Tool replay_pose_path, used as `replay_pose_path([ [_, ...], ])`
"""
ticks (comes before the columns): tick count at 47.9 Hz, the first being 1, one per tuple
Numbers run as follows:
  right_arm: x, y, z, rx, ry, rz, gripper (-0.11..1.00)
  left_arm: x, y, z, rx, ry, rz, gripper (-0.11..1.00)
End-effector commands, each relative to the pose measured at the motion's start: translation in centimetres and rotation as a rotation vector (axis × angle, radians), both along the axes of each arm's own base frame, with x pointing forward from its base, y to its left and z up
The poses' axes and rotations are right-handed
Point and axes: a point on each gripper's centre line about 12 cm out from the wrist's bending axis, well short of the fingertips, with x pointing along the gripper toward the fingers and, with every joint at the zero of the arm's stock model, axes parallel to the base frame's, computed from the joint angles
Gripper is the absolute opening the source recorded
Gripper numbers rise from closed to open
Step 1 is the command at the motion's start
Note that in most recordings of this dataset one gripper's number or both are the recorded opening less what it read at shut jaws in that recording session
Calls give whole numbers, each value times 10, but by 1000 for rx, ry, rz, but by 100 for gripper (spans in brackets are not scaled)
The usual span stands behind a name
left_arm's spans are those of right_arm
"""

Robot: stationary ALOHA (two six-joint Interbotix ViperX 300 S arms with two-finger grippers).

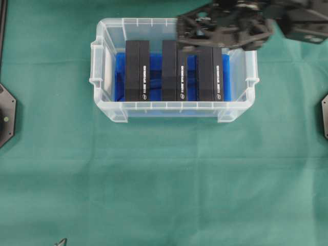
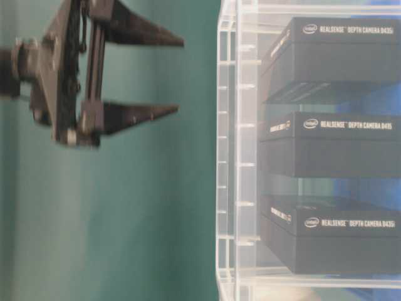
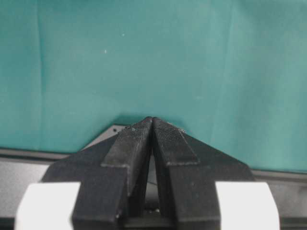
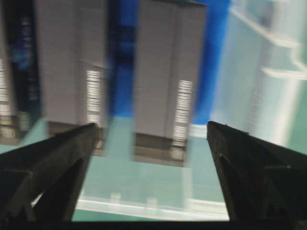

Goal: Take the box out of the case with the right arm.
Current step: 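Move the open right gripper over the middle black box in the case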

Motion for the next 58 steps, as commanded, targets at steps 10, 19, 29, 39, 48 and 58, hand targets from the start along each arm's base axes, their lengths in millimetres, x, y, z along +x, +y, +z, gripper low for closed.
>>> replay_pose_path([
  [10,38,3,10,-21,-91,28,93,-2,0,8,3,0,-3,0],
  [19,51,3,6,-25,-112,37,93,-3,0,7,2,3,-3,0],
  [29,54,3,2,-27,-114,46,93,-3,0,7,2,3,-3,0],
  [39,58,1,1,-30,-136,50,93,-3,0,7,3,3,-3,0],
  [48,57,1,0,-28,-128,49,93,-2,0,7,2,5,-3,0],
  [58,58,0,-1,-28,-125,49,93,-2,0,7,3,5,-3,0],
])
